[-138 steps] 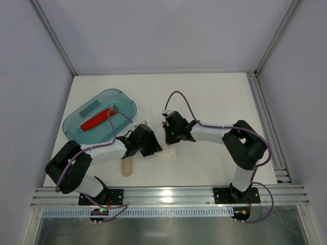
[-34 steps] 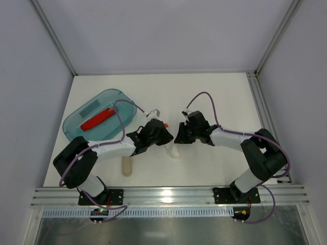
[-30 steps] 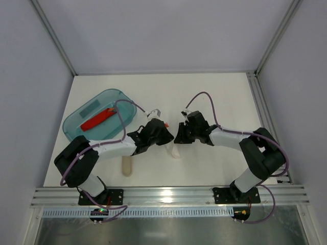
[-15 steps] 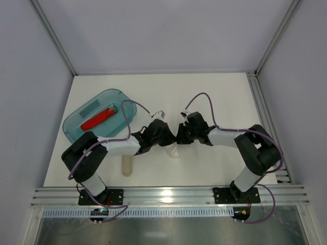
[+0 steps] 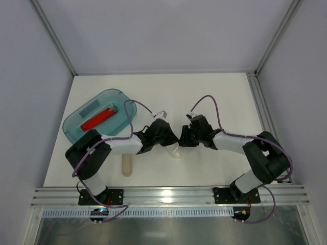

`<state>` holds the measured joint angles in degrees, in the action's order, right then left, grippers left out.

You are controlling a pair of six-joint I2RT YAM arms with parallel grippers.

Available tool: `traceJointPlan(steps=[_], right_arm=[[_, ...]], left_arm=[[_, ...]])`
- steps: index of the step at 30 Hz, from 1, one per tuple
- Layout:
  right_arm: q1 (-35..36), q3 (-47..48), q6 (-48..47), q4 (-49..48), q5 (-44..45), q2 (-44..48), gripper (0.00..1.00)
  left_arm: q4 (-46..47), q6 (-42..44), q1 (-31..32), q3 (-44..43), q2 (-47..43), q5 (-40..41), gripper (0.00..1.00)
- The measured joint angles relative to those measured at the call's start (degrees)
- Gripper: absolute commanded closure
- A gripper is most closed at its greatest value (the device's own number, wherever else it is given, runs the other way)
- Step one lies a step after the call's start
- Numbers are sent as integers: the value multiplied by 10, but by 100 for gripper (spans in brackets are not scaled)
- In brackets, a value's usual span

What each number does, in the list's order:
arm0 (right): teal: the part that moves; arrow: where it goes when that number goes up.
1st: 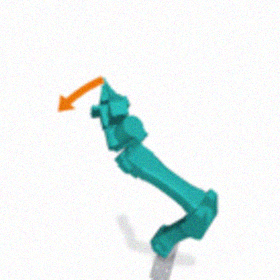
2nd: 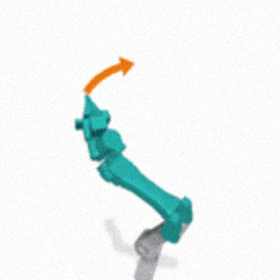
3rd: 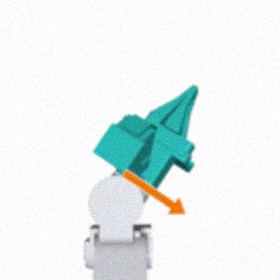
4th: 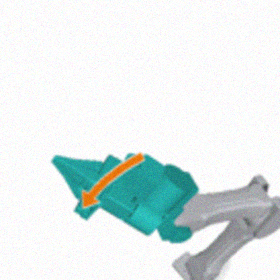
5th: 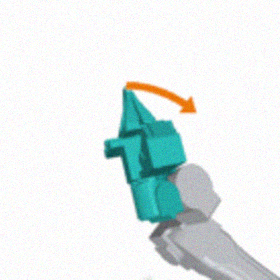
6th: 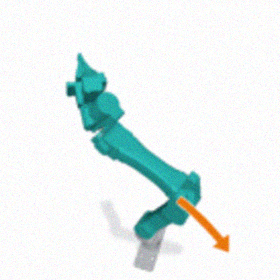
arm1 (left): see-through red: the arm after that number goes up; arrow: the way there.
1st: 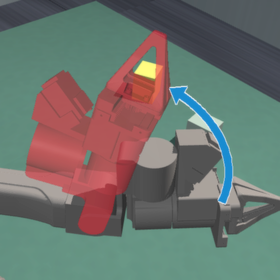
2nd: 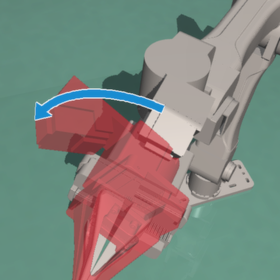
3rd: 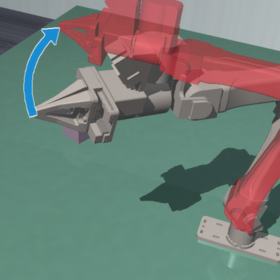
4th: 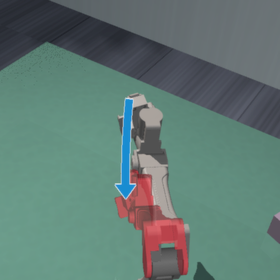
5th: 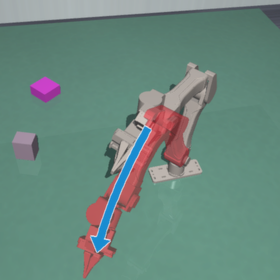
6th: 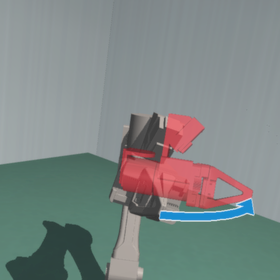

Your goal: Place the utensils on the paper napkin and roll it up

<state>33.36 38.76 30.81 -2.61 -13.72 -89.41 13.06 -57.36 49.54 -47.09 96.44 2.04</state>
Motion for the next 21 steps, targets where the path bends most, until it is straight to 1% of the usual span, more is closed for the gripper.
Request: traceJointPlan(steps=[2,4,6,13,15,18,21], right_arm=[[0,-11,4,12,9,19,60],[1,-24,12,18,10,42,54],[2,-37,18,20,10,68,52],[3,-63,37,31,10,159,51],[3,-67,41,31,9,175,51],[3,-83,48,18,-7,195,46],[3,-94,52,7,-22,200,45]], left_arm=[[-2,1,0,-5,5,-2,98],[-1,3,0,-11,10,-2,98],[-1,4,0,-17,15,-2,98],[0,3,0,-24,28,-2,96],[0,3,0,-24,31,-2,96],[0,3,0,-26,38,-4,96],[-1,3,0,-29,42,-5,96]])
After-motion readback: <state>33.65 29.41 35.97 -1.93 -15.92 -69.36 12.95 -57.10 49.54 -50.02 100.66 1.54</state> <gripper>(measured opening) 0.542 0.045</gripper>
